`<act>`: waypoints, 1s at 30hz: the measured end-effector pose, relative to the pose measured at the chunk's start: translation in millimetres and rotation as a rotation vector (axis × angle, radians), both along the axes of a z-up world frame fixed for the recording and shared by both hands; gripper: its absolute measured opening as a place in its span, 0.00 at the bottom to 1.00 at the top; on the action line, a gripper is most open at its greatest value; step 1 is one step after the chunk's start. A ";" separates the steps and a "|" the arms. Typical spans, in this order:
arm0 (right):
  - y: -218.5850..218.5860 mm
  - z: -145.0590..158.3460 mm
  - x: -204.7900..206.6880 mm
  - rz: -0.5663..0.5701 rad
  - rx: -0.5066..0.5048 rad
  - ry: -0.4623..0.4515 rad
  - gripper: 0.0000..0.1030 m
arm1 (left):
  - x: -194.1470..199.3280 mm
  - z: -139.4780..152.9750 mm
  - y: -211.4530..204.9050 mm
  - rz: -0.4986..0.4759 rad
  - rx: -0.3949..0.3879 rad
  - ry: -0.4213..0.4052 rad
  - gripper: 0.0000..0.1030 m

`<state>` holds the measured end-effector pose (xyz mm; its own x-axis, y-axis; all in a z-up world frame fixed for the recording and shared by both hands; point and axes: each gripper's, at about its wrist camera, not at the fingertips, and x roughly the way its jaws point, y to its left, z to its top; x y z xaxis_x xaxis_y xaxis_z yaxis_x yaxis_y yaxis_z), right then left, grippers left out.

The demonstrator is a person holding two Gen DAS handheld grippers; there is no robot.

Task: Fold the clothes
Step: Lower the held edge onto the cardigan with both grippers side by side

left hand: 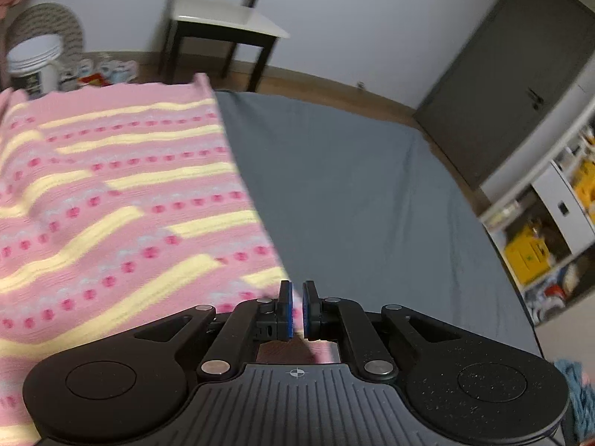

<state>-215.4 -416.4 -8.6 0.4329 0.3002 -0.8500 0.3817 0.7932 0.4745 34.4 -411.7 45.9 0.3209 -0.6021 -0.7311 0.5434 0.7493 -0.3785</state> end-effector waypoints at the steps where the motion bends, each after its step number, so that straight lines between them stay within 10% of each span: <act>1: -0.4 -0.2 -0.1 -0.003 -0.001 0.001 0.07 | -3.0 1.6 -5.8 -0.022 0.004 -0.013 0.04; 12: -18.4 -2.5 -6.4 -0.064 0.075 -0.033 0.19 | -44.3 26.1 56.2 0.019 -0.096 -0.010 0.09; 17: -23.7 -3.1 -10.2 -0.080 0.116 -0.053 0.19 | -120.6 33.1 129.7 -0.147 -0.048 -0.143 0.80; 26: -27.2 -4.9 -6.8 -0.095 0.179 -0.044 0.19 | -259.1 10.2 158.0 -0.511 0.312 -0.497 0.79; 30: -33.2 -8.8 -8.8 -0.124 0.243 -0.048 0.11 | -267.0 3.8 147.8 -0.480 0.323 -0.520 0.76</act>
<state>-224.3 -449.6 -17.4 0.5172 0.4352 -0.7370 0.4416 0.6020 0.6653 -232.6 -263.8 49.7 0.4287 -0.5447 -0.7207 0.8841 0.4170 0.2107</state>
